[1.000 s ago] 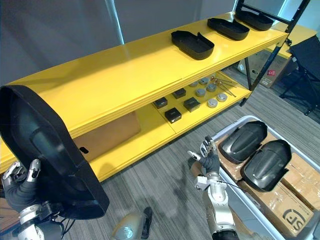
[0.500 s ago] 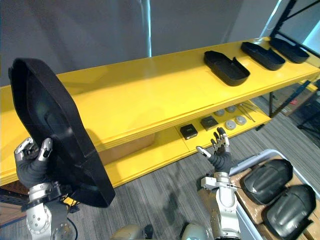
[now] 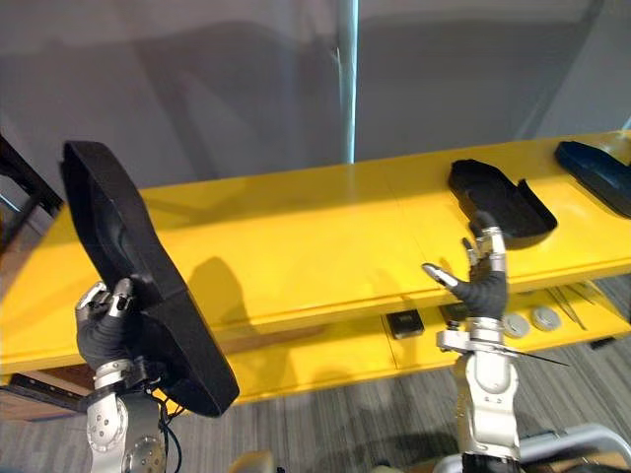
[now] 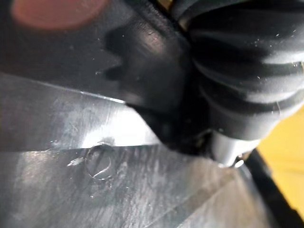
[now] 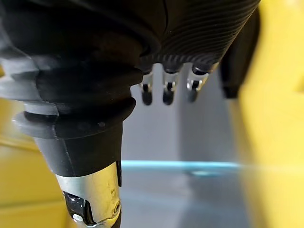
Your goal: Walk over and take plastic housings, then place them on the shelf
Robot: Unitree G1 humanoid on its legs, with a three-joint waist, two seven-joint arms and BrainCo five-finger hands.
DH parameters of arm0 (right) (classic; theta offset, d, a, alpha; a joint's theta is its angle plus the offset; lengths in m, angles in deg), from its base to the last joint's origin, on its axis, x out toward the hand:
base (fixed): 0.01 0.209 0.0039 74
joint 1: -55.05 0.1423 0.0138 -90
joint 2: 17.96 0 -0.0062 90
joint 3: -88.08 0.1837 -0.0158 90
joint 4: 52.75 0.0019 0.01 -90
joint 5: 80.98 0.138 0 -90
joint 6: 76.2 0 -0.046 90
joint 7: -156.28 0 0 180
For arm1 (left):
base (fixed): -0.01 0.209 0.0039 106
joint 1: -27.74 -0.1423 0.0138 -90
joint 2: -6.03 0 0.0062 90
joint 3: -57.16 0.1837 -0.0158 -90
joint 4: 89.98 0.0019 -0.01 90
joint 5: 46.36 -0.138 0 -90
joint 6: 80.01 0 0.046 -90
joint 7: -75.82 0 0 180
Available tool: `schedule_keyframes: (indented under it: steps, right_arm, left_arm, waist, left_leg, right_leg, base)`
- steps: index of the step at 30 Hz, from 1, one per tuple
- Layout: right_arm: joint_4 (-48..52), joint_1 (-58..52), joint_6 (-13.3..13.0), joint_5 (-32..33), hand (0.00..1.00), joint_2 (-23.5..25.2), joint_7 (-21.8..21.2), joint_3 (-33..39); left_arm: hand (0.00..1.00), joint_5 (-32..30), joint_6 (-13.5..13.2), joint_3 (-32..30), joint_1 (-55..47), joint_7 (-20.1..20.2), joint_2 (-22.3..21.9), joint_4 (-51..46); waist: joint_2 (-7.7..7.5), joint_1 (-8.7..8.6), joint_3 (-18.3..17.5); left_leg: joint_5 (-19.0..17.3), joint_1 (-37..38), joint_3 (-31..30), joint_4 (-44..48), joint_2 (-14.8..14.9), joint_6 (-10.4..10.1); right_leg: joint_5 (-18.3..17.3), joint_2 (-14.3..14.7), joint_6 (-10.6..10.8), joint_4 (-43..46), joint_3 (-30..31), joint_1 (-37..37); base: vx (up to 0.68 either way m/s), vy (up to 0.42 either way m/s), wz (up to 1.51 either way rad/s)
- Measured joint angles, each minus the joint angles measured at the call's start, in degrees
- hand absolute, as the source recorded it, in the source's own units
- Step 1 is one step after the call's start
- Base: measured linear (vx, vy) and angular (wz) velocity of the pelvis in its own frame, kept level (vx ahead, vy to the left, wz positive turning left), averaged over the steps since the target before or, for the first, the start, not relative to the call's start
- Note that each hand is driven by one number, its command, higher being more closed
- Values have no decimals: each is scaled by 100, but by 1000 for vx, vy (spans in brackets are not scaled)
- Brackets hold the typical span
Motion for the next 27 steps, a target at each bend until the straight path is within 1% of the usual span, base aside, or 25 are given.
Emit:
schedule_keyframes:
  steps: [1,2,3,5,7,8,9,10,13,14,15,16,17,18,20,21,22,23,24,25,26,27]
  right_arm:
    - [1,-30,11,-37,0,96,118,-21]
    - [16,-46,14,-33,0,191,201,-124]
    - [18,-52,14,-30,0,216,217,-145]
    - [85,-55,11,4,0,341,238,-148]
    - [231,-62,3,7,0,389,188,-202]
    - [356,-119,3,25,0,393,89,-263]
    - [367,-129,3,27,0,393,59,-263]
    - [376,-146,11,26,0,389,-60,-262]
    - [374,-166,126,37,0,278,-250,-369]
    - [373,-155,156,39,0,171,-339,-483]
    - [373,-140,166,39,0,121,-366,-543]
    - [369,-102,221,37,0,42,-453,-650]
    - [349,-55,267,39,0,-14,-510,-758]
    - [349,-39,276,42,0,-36,-567,-794]
    - [349,-17,330,66,0,-126,-736,-900]
    - [347,-17,381,98,0,-144,-790,-918]
    - [344,-20,464,164,0,-174,-844,-964]
    - [339,-44,501,222,0,-217,-923,-985]
    - [336,-53,501,270,0,-229,-969,-988]
    - [336,-53,501,283,0,-235,-1042,-990]
    - [336,-55,501,294,0,-241,-1078,-995]
    - [336,-60,502,333,0,-260,-1111,-1028]
  left_arm:
    - [100,-97,29,44,24,31,38,-16]
    - [100,-215,31,23,68,32,108,-37]
    - [100,-263,33,10,119,34,138,-38]
    - [100,-328,51,24,352,44,350,-38]
    - [100,-319,103,17,554,46,425,-38]
    - [100,-314,244,58,840,44,520,-38]
    - [100,-313,283,76,901,44,537,-38]
    - [100,-316,471,189,1183,40,608,-19]
    - [100,-312,1003,614,1998,33,810,484]
    - [100,-266,1244,722,2335,3,858,883]
    - [100,-237,1352,754,2517,-18,896,1121]
    - [100,-201,1512,796,2932,-52,1018,1687]
    - [100,-15,1674,798,3338,-93,1164,2298]
    - [100,35,1761,795,3537,-134,1241,2598]
    - [100,68,2006,787,4116,-350,1526,3444]
    - [100,137,2065,788,4212,-385,1590,3583]
    - [100,249,2174,782,4344,-441,1700,3802]
    - [100,253,2303,784,4480,-529,1732,4072]
    - [100,253,2364,794,4535,-598,1739,4220]
    - [100,251,2509,794,4638,-711,1767,4550]
    - [100,244,2576,793,4683,-773,1782,4721]
    - [100,215,2727,794,4743,-909,1812,5049]
  waist:
    - [-27,-5,18]
    - [-161,-26,96]
    - [-233,-32,136]
    - [-489,-133,104]
    - [-527,-156,81]
    - [-512,-214,73]
    - [-504,-236,68]
    - [-476,-329,54]
    - [-369,-479,-9]
    - [-322,-541,-38]
    - [-307,-604,-47]
    - [-274,-679,-52]
    - [-264,-774,-53]
    - [-256,-815,-48]
    - [-243,-967,-43]
    - [-239,-996,-41]
    - [-236,-1075,-39]
    - [-220,-1114,-30]
    - [-213,-1143,-32]
    - [-203,-1217,-26]
    - [-200,-1244,-24]
    - [-194,-1281,-21]
  left_leg:
    - [37,136,103,-222,-27,-77]
    - [42,250,232,-326,-104,-69]
    - [40,282,278,-342,-134,-66]
    - [65,296,418,-491,-247,-14]
    - [67,403,559,-601,-271,-10]
    - [67,494,638,-669,-278,-10]
    - [67,494,640,-673,-277,-10]
    - [67,493,644,-697,-276,-10]
    - [75,621,789,-817,-265,-15]
    - [75,710,880,-868,-266,-14]
    - [76,733,908,-878,-268,-14]
    - [86,800,973,-936,-281,-4]
    - [90,854,1072,-962,-283,0]
    - [99,891,1109,-995,-282,0]
    - [116,919,1270,-1051,-280,9]
    - [117,921,1319,-1058,-277,9]
    - [121,929,1407,-1075,-269,15]
    - [131,987,1471,-1131,-252,21]
    - [131,993,1502,-1133,-252,21]
    - [131,995,1547,-1133,-252,21]
    - [132,995,1560,-1133,-250,22]
    - [132,994,1577,-1130,-243,21]
  right_leg:
    - [4,-59,73,29,97,-26]
    - [22,-112,102,13,172,-11]
    - [37,-150,128,-1,214,-6]
    - [106,-254,236,-168,265,-40]
    - [130,-272,274,-203,412,-67]
    - [132,-269,275,-206,518,-67]
    - [132,-267,275,-207,518,-71]
    - [136,-259,272,-210,523,-90]
    - [148,-231,263,-221,641,-90]
    - [148,-226,263,-219,714,-82]
    - [149,-227,263,-216,740,-83]
    - [153,-219,266,-208,827,-94]
    - [164,-210,263,-208,894,-110]
    - [172,-200,259,-208,950,-119]
    - [213,-172,259,-205,1135,-226]
    - [227,-166,259,-208,1175,-258]
    - [240,-159,258,-222,1255,-307]
    - [278,-150,265,-280,1321,-298]
    - [294,-148,268,-303,1348,-298]
    - [326,-141,263,-337,1403,-309]
    - [349,-133,258,-363,1444,-313]
    - [389,-122,249,-409,1498,-338]
  base:
    - [101,160,-33]
    - [76,130,-38]
    - [39,105,-30]
    - [40,93,-16]
    - [48,41,-34]
    - [57,20,-34]
    - [61,8,-18]
    - [37,-12,-7]
    - [38,-9,-22]
    - [22,5,-32]
    - [19,10,-32]
    - [-2,23,-31]
    - [-12,26,-34]
    - [-29,26,-35]
    - [-27,15,-36]
    - [-21,13,-37]
    - [-14,2,-36]
    - [-11,-7,-32]
    - [-2,-7,-26]
    - [-4,3,-16]
    - [-8,1,-24]
    - [-11,-7,-23]
